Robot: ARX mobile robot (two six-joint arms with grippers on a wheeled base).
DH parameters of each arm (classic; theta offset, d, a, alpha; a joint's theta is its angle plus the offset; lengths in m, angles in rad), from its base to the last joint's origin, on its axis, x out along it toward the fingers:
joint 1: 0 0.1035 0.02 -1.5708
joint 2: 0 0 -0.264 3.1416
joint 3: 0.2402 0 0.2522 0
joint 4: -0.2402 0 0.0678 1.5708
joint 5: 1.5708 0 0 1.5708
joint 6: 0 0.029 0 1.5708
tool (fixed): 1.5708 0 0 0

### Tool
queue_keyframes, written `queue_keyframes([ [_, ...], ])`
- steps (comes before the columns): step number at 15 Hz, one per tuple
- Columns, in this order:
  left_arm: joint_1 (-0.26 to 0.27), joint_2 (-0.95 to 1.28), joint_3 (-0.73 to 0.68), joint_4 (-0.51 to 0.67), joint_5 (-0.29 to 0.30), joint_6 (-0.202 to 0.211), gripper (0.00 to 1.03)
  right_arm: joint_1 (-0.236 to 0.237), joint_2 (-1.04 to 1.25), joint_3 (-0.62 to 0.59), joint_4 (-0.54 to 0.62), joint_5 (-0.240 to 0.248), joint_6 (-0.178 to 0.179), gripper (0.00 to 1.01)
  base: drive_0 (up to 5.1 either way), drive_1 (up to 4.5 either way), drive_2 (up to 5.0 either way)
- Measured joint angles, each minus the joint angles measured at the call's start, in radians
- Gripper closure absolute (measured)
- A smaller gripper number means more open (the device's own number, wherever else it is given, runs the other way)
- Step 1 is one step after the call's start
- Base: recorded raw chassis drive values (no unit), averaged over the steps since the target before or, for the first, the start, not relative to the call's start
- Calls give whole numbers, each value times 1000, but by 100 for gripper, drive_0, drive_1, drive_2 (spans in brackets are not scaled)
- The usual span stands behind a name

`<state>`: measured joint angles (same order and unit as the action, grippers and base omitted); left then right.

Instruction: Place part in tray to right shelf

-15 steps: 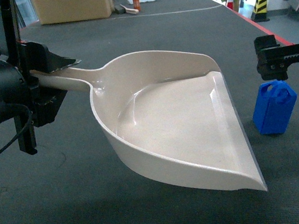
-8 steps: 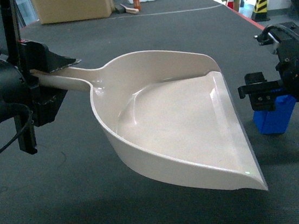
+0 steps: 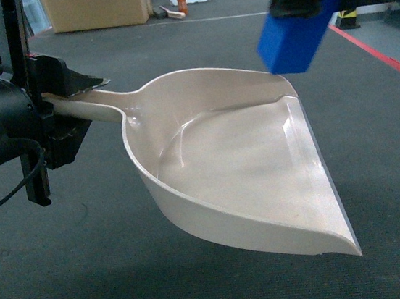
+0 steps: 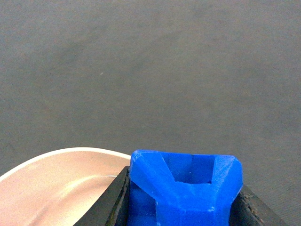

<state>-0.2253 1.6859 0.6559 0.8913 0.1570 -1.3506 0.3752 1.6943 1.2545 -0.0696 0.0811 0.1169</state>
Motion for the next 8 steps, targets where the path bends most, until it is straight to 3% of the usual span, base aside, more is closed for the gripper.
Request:
queue_keyframes([
  [3,3,0,0,-1,-5,10,87,124,120,72,-40,5,32,55,0,0,0],
  [4,1,0,0,2,-9,12,87,149,139,74,-16,19,34,50,0,0,0],
  [8,1,0,0,-1,-1,15,87,163,69,24,82,30,40,4,0,0,0],
])
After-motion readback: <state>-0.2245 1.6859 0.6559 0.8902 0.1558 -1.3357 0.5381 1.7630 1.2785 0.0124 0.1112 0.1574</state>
